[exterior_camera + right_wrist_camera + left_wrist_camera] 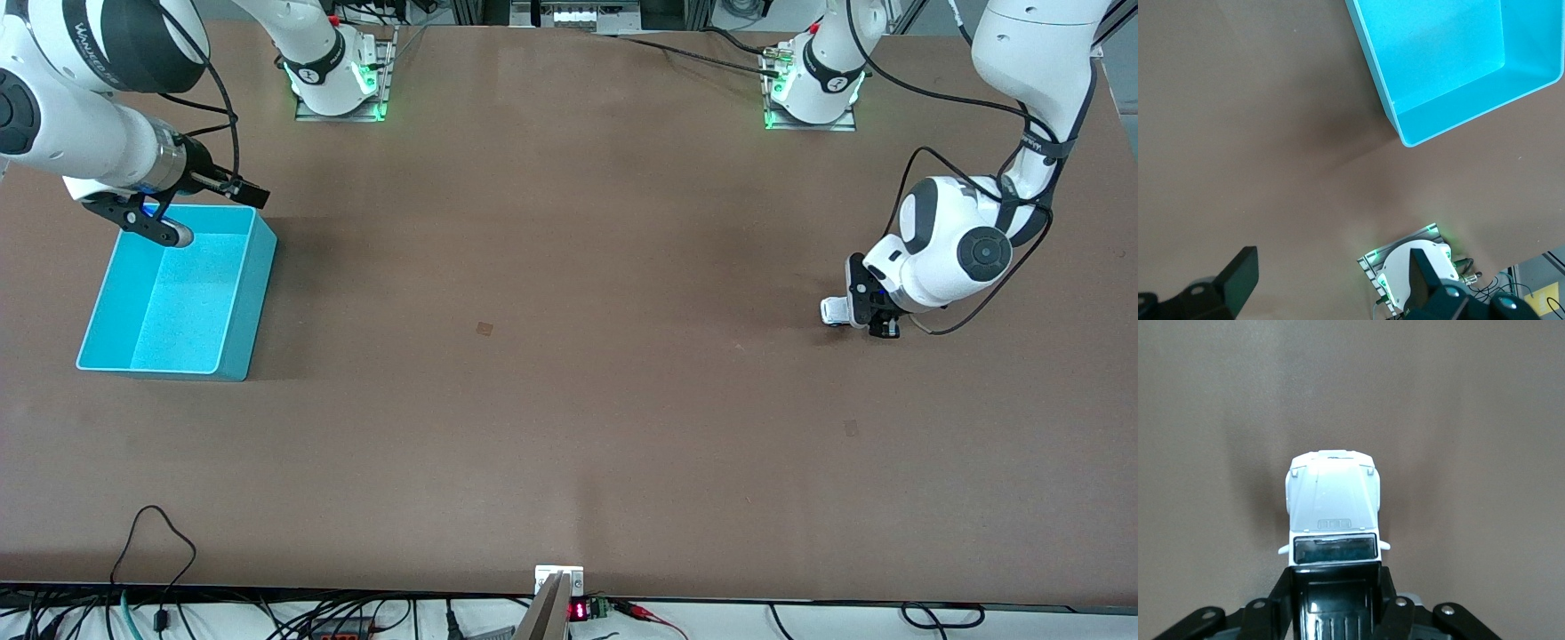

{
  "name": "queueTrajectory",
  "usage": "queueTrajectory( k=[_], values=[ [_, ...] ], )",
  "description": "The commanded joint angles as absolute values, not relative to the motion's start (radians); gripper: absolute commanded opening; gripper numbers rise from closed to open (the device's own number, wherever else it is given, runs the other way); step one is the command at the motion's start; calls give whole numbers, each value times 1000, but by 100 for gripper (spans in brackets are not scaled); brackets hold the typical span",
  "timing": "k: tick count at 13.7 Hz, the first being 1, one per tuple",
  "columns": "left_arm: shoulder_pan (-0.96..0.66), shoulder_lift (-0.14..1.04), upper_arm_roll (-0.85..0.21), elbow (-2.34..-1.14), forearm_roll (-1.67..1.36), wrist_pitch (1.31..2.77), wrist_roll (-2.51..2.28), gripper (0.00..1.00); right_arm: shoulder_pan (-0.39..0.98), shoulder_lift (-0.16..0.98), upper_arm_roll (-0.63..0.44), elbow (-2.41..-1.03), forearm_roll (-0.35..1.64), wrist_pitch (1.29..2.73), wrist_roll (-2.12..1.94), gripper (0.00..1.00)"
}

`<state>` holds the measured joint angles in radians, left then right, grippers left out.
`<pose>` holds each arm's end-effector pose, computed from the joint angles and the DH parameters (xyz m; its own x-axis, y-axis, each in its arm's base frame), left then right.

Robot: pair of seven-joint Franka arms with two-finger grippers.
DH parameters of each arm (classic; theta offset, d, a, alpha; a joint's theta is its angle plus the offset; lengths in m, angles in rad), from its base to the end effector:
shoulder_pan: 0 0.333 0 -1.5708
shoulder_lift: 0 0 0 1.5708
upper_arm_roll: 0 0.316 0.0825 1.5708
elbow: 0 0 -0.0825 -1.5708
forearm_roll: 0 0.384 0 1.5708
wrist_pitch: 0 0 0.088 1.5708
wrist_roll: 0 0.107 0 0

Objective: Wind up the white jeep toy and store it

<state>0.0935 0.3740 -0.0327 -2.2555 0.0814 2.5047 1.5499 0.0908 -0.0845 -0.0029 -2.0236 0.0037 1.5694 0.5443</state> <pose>0.5254 0.0308 0.1857 0.0128 -0.9995 -0.0306 -0.9921 -0.0165 0.1242 0.4850 0.0431 0.4620 0.8394 -0.4458 -0.3110 -0.4070 -0.8947 0.1839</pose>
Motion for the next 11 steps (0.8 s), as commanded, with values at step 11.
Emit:
queueTrajectory(
  k=[11],
  values=[
    [121, 371, -41, -2266, 94, 2557, 1457, 3, 86, -94, -3, -2031, 15, 1566, 540, 100]
  ],
)
